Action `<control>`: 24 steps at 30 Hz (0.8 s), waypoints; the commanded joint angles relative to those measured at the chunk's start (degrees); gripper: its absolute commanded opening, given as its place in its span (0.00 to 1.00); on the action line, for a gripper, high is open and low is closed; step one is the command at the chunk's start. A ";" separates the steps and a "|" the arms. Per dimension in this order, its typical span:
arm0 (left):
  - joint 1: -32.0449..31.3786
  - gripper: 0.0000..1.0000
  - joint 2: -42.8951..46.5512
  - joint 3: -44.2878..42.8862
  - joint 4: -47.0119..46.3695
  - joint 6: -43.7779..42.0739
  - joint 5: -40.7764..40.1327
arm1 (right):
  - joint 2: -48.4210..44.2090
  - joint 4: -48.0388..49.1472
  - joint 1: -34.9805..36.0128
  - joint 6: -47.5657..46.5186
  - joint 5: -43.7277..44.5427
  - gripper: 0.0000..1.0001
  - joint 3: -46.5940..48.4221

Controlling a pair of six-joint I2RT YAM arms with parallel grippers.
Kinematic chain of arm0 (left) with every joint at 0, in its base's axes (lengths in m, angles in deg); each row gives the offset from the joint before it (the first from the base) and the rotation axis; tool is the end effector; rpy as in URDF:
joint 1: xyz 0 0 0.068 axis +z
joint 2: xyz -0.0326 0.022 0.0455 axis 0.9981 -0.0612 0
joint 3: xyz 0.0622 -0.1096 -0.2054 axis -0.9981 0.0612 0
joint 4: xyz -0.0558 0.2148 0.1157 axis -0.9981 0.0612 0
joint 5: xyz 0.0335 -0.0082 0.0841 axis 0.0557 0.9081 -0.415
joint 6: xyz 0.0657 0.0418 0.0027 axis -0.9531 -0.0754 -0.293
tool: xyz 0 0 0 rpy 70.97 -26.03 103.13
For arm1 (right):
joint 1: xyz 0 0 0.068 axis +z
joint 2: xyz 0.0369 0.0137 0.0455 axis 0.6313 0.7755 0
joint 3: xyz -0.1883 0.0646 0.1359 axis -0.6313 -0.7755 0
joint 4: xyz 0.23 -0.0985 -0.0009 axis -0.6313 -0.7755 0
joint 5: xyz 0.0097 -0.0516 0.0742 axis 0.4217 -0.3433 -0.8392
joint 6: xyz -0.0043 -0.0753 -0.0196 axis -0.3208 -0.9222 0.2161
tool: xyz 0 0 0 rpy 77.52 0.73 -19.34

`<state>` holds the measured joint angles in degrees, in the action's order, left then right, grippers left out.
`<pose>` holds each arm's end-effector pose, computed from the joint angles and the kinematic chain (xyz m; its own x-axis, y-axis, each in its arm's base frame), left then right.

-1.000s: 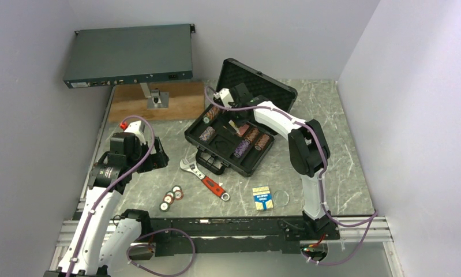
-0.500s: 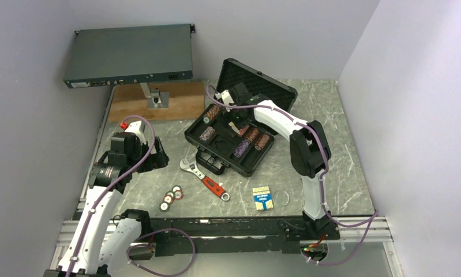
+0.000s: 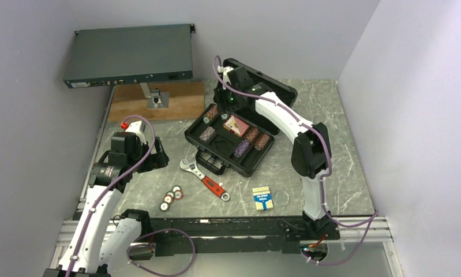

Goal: Pack up texas hold em set

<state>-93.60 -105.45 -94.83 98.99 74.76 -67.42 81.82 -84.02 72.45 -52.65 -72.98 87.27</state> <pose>0.1776 -0.0266 0.2471 -0.7050 -0.2841 -0.6498 -0.0971 0.9463 -0.3084 0.3849 0.2618 0.2395 -0.6567 -0.3099 -0.6875 -0.5464 0.8238 0.1506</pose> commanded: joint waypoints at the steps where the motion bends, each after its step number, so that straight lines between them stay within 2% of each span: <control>1: 0.00 0.99 -0.02 -1.20 -0.68 -0.18 -0.32 | -0.05 6.97 0.00 8.52 -1.49 0.48 0.78; 4: 0.00 0.99 0.12 -1.19 -0.68 -0.10 -0.51 | 0.29 10.19 0.01 11.56 -1.55 0.42 0.09; 7: 0.00 0.99 0.31 -1.16 -0.62 -0.09 -0.71 | 2.52 9.35 -0.13 13.72 -1.28 0.33 2.18; 11: -0.01 0.99 0.29 -1.12 -0.62 -0.01 -0.77 | 5.30 7.93 -0.71 16.61 -0.96 0.27 4.27; 19: 0.00 0.99 0.39 -1.25 -0.55 0.04 -1.07 | 5.35 7.64 -1.58 20.67 -0.98 0.22 0.11; 24: 0.00 0.99 0.21 -1.24 -0.54 -0.08 -0.88 | 2.22 8.10 -1.66 21.58 -0.70 0.22 -6.07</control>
<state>-93.60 -105.40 -94.83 99.01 74.80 -68.01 88.49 -76.87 70.90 -33.22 -74.12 85.48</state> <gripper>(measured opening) 0.989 0.222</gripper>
